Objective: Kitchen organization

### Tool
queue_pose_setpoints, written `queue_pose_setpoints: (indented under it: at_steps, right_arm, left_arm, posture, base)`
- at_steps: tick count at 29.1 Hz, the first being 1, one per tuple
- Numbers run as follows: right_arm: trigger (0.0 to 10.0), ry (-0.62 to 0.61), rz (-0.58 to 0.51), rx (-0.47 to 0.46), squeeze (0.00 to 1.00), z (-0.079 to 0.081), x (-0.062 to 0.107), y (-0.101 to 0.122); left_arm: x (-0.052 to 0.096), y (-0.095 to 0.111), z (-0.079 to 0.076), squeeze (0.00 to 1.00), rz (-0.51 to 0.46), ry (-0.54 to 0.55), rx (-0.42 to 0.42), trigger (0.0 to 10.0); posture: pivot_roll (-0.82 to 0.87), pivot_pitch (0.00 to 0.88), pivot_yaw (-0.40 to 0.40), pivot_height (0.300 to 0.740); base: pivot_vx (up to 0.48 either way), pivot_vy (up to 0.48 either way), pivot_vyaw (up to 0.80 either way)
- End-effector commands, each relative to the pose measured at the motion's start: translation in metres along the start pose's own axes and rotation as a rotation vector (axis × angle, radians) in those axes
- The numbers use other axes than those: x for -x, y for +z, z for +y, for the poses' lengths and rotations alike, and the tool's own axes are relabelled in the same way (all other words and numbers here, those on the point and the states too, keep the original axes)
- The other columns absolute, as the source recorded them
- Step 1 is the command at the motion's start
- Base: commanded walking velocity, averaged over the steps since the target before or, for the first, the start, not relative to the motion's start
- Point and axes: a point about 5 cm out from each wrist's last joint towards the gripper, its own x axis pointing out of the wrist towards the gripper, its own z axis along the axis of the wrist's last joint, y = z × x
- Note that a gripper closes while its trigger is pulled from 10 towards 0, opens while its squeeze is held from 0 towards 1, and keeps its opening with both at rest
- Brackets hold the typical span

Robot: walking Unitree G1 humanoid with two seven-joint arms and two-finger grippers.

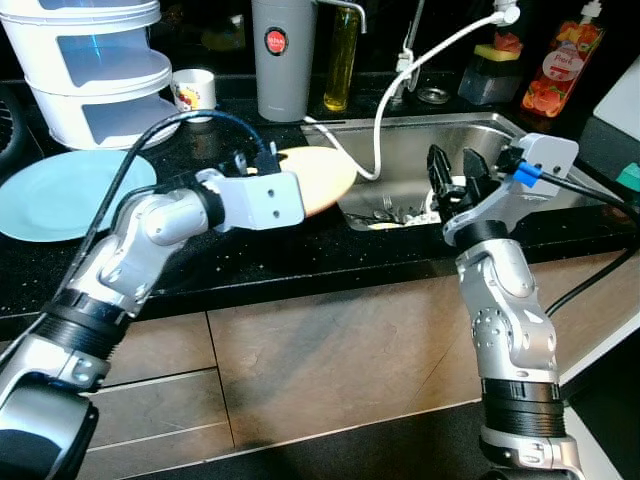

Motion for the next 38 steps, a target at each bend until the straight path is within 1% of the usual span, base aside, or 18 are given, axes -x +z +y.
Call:
queue_pose_setpoints:
  at_steps: [1,4,5,7,8,9,10,11,13,14,16,20,21,24,29,30,31,38]
  right_arm:
    - [10.0,-0.01,-0.011,-0.005,0.0,-0.002,0.001,0.003]
    - [10.0,-0.005,-0.009,-0.009,0.0,-0.001,0.001,0.002]
    - [10.0,-0.005,-0.009,-0.01,0.0,0.0,0.001,0.001]
    - [10.0,-0.004,-0.009,-0.01,0.0,0.0,0.001,0.001]
    - [10.0,-0.005,-0.008,-0.012,0.0,0.0,0.001,0.001]
    - [10.0,-0.005,-0.008,-0.012,0.0,0.0,0.001,0.001]
    - [10.0,-0.007,-0.007,-0.014,0.0,0.001,0.002,0.0]
    - [10.0,-0.007,-0.007,-0.014,0.0,0.001,0.002,0.0]
    - [10.0,-0.011,-0.005,-0.015,0.0,0.001,0.004,-0.001]
    - [10.0,-0.011,-0.005,-0.015,0.0,0.001,0.004,-0.001]
    - [10.0,-0.017,-0.002,-0.015,0.0,0.0,0.006,-0.001]
    - [10.0,-0.022,0.005,-0.014,0.0,-0.003,0.008,-0.003]
    - [10.0,-0.017,0.017,-0.015,0.0,-0.003,0.008,-0.005]
    - [10.0,0.001,0.026,-0.019,0.0,0.0,0.006,-0.007]
    - [10.0,0.021,0.028,-0.037,0.0,0.006,0.001,-0.009]
    - [10.0,0.027,0.029,-0.042,0.0,0.008,0.0,-0.01]
    - [10.0,0.035,0.03,-0.047,0.0,0.01,-0.001,-0.01]
    - [10.0,0.032,0.032,-0.043,0.0,0.009,0.001,-0.01]
  left_arm:
    - [0.004,-0.008,-0.004,1.0,0.044,-0.035,0.003,10.0]
    - [0.011,-0.015,0.006,1.0,0.068,0.022,0.051,10.0]
    - [0.015,-0.018,0.011,0.84,0.084,0.045,0.074,10.0]
    - [0.017,-0.02,0.014,0.84,0.094,0.058,0.088,10.0]
    - [0.023,-0.025,0.02,0.0,0.131,0.086,0.109,10.0]
    - [0.027,-0.029,0.024,0.0,0.156,0.103,0.121,10.0]
    - [0.042,-0.046,0.032,0.0,0.278,0.128,0.15,10.0]
    - [0.042,-0.046,0.032,0.0,0.278,0.128,0.15,10.0]
    - [0.068,-0.064,0.034,0.0,0.416,0.115,0.117,10.0]
    - [0.068,-0.064,0.034,0.0,0.416,0.115,0.117,10.0]
    - [0.093,-0.068,0.024,0.0,0.477,0.055,0.148,10.0]
    - [0.113,-0.063,0.01,0.0,0.509,0.007,0.177,10.0]
    - [0.127,-0.054,-0.002,0.0,0.527,-0.014,0.2,10.0]
    - [0.134,-0.044,-0.012,0.0,0.536,-0.023,0.22,10.0]
    - [0.138,-0.046,-0.019,0.0,0.623,-0.011,0.096,10.0]
    - [0.139,-0.048,-0.02,0.17,0.645,-0.009,0.059,10.0]
    - [0.14,-0.052,-0.02,1.0,0.672,-0.006,0.023,10.0]
    - [0.144,-0.061,-0.018,1.0,0.751,0.0,-0.019,10.0]
  posture:
    - [0.12,0.025,-0.05,0.74]
    - [0.13,0.029,-0.05,0.74]
    - [0.13,0.031,-0.048,0.74]
    - [0.13,0.031,-0.048,0.74]
    - [0.14,0.036,-0.042,0.74]
    - [0.14,0.036,-0.042,0.74]
    - [0.14,0.038,-0.038,0.74]
    - [0.14,0.038,-0.038,0.74]
    - [0.14,0.044,-0.024,0.74]
    - [0.14,0.044,-0.024,0.74]
    - [0.15,0.049,-0.022,0.74]
    - [0.17,0.064,-0.036,0.74]
    - [0.19,0.073,-0.046,0.74]
    - [0.2,0.076,-0.047,0.74]
    - [0.22,0.078,-0.054,0.74]
    - [0.22,0.078,-0.054,0.74]
    - [0.23,0.082,-0.063,0.74]
    - [0.21,0.072,-0.055,0.74]
  base:
    - [0.0,0.0,0.0]
    - [0.0,0.0,0.0]
    - [0.0,0.0,0.0]
    - [0.0,0.0,0.0]
    - [0.0,0.0,0.0]
    - [0.0,0.0,0.0]
    - [0.0,0.0,0.0]
    - [0.0,0.0,0.0]
    - [0.0,0.0,0.0]
    - [0.0,0.0,0.0]
    - [0.0,0.0,0.0]
    - [0.0,0.0,0.0]
    - [0.0,0.0,0.0]
    - [0.0,0.0,0.0]
    - [0.0,0.0,0.0]
    - [0.0,0.0,0.0]
    - [0.0,0.0,0.0]
    - [0.0,0.0,0.0]
